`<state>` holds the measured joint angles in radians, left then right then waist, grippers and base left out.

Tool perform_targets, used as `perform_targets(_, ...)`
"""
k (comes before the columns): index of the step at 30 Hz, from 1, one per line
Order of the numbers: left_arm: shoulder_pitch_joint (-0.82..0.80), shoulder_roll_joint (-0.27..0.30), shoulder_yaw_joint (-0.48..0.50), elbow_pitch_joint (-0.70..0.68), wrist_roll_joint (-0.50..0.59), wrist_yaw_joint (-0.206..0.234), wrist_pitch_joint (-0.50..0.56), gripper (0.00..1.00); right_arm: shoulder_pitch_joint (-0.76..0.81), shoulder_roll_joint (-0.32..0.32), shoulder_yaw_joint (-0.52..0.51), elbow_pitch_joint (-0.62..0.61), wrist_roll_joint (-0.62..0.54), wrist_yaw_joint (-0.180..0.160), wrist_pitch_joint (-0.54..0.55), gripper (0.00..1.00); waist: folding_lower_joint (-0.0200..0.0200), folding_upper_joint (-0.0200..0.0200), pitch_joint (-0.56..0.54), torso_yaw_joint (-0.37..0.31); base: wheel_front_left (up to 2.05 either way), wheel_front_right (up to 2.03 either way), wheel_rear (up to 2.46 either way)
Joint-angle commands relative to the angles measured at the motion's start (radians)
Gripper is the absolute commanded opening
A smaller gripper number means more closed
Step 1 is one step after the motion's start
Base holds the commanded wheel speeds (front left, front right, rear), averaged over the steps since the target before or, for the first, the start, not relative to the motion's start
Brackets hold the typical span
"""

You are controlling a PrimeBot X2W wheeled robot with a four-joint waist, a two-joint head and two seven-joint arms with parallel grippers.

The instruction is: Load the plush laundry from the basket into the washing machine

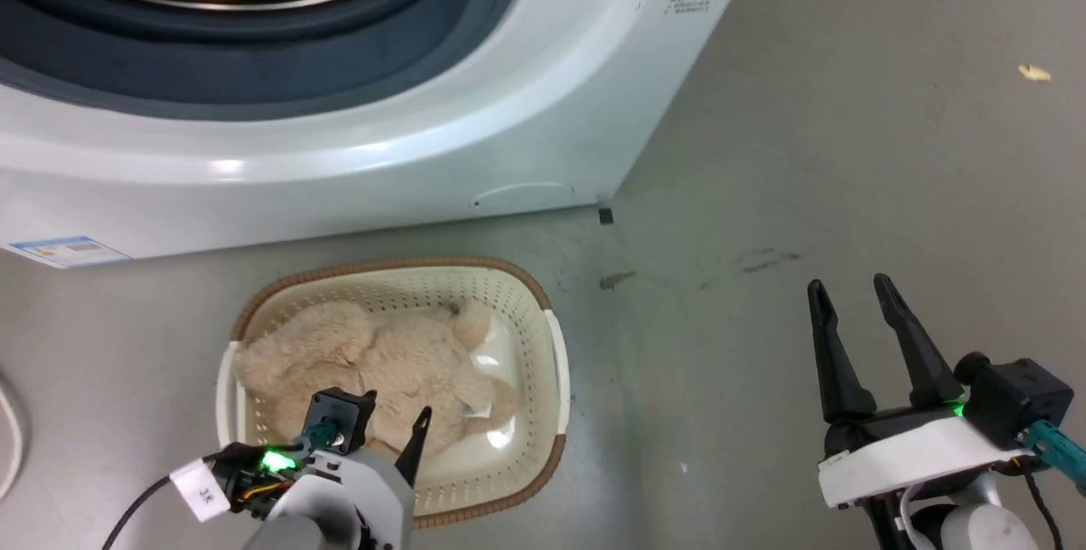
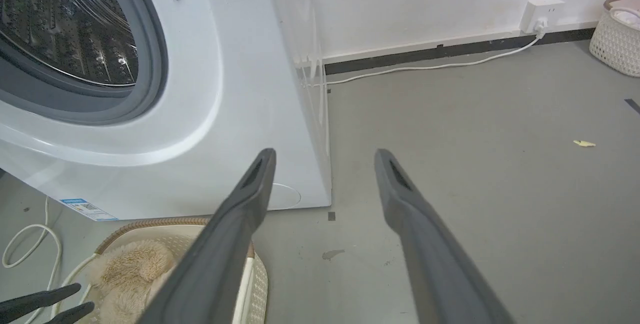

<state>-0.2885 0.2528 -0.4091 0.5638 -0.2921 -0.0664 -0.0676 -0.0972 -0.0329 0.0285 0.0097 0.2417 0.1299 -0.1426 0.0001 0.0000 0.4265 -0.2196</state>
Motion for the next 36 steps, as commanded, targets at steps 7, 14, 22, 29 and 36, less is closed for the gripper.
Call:
perform_targets(7, -0.099, 0.040, -0.079, 0.109, -0.050, -0.014, -0.001, 1.00, -0.032, -0.001, 0.015, -0.007, 0.032, 0.000, -0.022, 1.00, -0.0001, 0.0000, 0.080, -0.032, 0.00, 0.00, 0.00)
perform_targets(14, -0.194, 0.072, -0.129, 0.233, -0.080, -0.018, 0.007, 1.00, -0.051, -0.002, 0.025, -0.015, 0.055, 0.001, -0.037, 1.00, -0.0001, 0.0000, 0.150, -0.056, 0.00, 0.00, 0.00)
perform_targets(22, -0.310, 0.108, -0.142, 0.361, -0.156, -0.019, 0.030, 1.00, -0.069, -0.002, 0.042, -0.022, 0.087, 0.001, -0.054, 1.00, -0.0001, 0.0000, 0.236, -0.086, 0.00, 0.00, 0.00)
perform_targets(29, -0.408, 0.138, -0.209, 0.437, -0.176, -0.033, 0.054, 1.00, -0.086, -0.002, 0.064, -0.018, 0.112, 0.001, -0.068, 1.00, -0.0001, 0.0000, 0.309, -0.112, 0.00, 0.00, 0.00)
perform_targets(36, -0.496, 0.162, -0.291, 0.505, -0.201, -0.045, 0.107, 1.00, -0.105, -0.002, 0.075, -0.032, 0.132, 0.001, -0.083, 1.00, -0.0001, 0.0000, 0.378, -0.126, 0.00, 0.00, 0.00)
